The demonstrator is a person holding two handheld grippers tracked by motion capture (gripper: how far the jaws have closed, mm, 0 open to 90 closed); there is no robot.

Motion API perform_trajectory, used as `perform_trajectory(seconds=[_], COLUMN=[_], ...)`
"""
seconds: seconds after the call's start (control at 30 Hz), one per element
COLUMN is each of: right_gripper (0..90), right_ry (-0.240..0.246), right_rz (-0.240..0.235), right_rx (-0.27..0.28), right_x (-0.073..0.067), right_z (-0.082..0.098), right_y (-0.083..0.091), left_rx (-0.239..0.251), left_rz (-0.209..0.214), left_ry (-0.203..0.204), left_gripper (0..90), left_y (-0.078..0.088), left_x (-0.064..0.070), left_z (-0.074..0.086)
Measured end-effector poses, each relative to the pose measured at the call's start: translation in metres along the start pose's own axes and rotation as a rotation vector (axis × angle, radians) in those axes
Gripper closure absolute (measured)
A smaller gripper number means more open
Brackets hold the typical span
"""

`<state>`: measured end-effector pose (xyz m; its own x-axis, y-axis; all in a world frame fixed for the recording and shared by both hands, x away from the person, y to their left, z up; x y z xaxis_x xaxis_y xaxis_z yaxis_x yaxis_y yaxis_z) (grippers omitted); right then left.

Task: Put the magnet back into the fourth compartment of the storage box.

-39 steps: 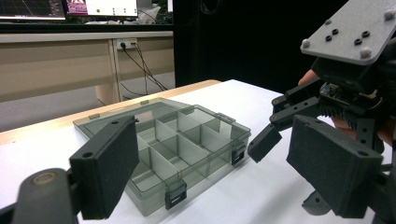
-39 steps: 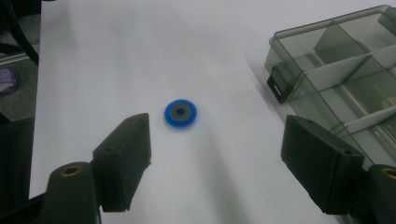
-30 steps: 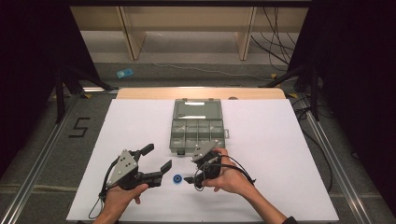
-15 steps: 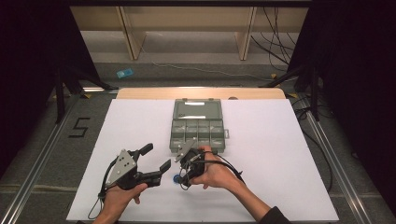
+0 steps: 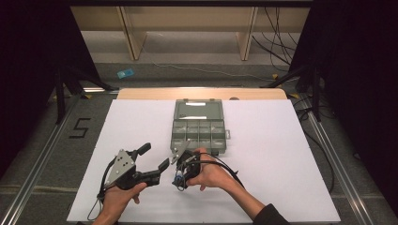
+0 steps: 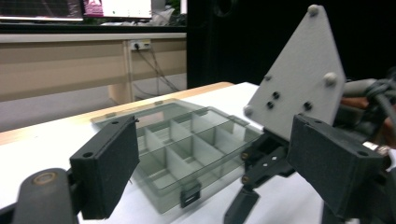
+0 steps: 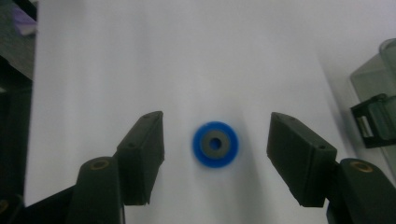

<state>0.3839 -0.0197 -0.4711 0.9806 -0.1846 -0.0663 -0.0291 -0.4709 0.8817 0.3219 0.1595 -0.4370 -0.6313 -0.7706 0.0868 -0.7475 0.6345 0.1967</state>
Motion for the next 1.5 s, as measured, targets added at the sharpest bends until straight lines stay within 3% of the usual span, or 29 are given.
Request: perform_trajectory(seconds=[0.5,1.03,1.23,1.5], right_gripper=[42.1,54.0,61.9,62.3], right_ry=[0.021,0.041,0.057,0.070], right_rz=[0.014,0.006,0.013,0.021], right_rx=[-0.041,-0.088,-0.094,-0.093], right_x=[-0.001,0.002,0.004,0.002], right_z=[0.001,0.002,0.002,0.003], right_y=[-0.008,-0.020,-0.019,-0.016], left_rx=[-0.004,-0.006,-0.006,-0.006], left_rz=[-0.033,-0.043,-0.044,-0.041], left_ry=[0.008,0.010,0.014,0.011], left_gripper=[16.0,16.0,16.0,16.0], left_y=[0.001,0.001,0.001,0.000], left_x=[-0.006,-0.007,-0.007,-0.007], left_z=[0.001,0.001,0.001,0.001])
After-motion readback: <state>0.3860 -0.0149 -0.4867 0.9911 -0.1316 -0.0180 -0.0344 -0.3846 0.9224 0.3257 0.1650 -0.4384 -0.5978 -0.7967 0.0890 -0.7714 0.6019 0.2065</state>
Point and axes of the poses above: each handheld gripper's, and its own axes: y roughly backward along the jaws, z roughly out of its underside, x roughly to its right, the point moved 2 cm from there along -y, roughly forward along the jaws, and after that the axes turned 5 degrees about -x, right-handed, at the moved point
